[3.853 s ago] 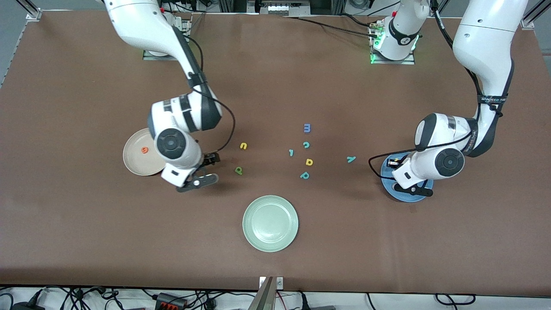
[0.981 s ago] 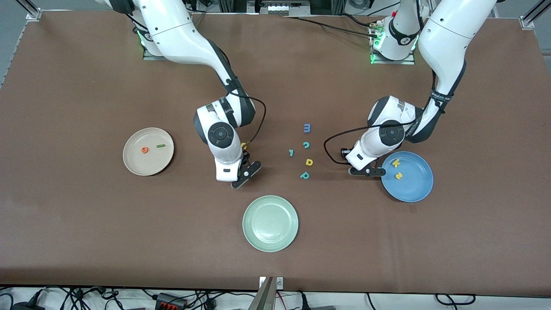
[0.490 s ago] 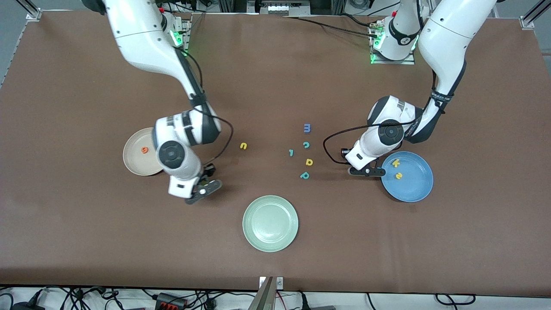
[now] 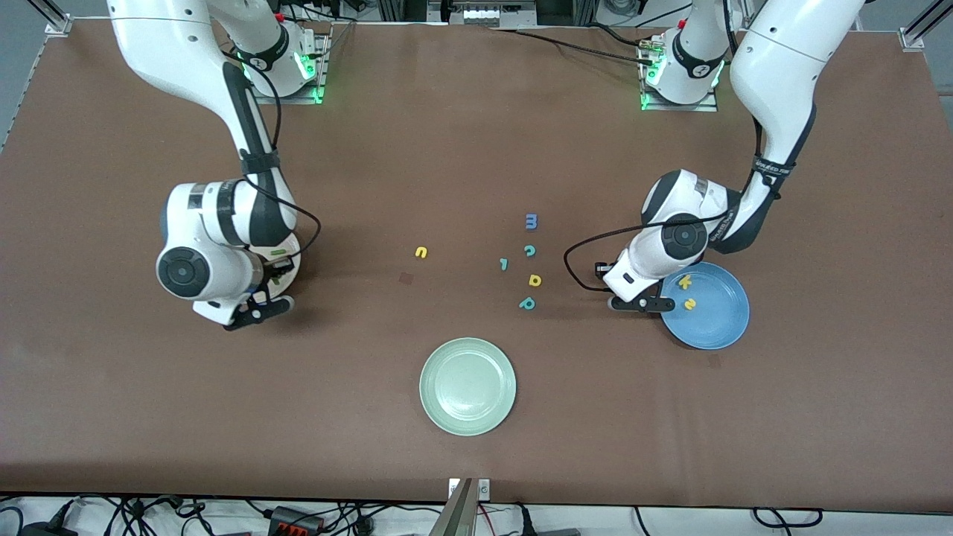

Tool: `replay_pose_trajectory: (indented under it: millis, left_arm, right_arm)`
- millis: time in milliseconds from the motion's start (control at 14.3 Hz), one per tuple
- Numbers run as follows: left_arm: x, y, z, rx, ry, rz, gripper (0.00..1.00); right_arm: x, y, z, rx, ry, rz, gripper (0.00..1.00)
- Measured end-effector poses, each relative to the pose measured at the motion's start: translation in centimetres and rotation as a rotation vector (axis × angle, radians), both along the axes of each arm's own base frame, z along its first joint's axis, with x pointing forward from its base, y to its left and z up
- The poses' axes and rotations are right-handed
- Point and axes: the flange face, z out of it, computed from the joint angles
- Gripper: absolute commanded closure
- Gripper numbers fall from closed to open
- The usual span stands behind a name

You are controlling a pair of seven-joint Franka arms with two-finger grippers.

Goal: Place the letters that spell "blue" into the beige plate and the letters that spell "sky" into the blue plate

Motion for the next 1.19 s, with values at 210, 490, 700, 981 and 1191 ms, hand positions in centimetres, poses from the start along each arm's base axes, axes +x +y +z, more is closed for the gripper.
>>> replay_pose_trajectory:
  millis: [210,490,700,981,1191]
  left_arm:
    - [2.3,2.3,3.7,0.129,0.029,-0.065,0.82]
    - [4.5,9.0,5.1,0.165,0.048,-0.16,0.81]
    - [5.2,14.3,4.8,0.142,0.068,-0.193,0.01]
    - [5.3,15.7,4.6,0.135,0.072,-0.19,0.0]
    - [6.2,15.4,6.1,0.134,0.041,-0.19,0.0]
  right_arm:
    - [-2.8,-4.7,-3.3,-0.009,0.042,-0.072,0.46]
    - [-3.1,-5.8,-3.4,-0.005,0.036,-0.094,0.0]
    - [-0.9,-3.0,0.3,0.026,-0.038,-0.056,0.0]
    - [0.3,7.6,4.3,0.149,-0.125,-0.072,0.0]
    - [-1.1,15.6,3.8,0.159,-0.148,-0.064,0.0]
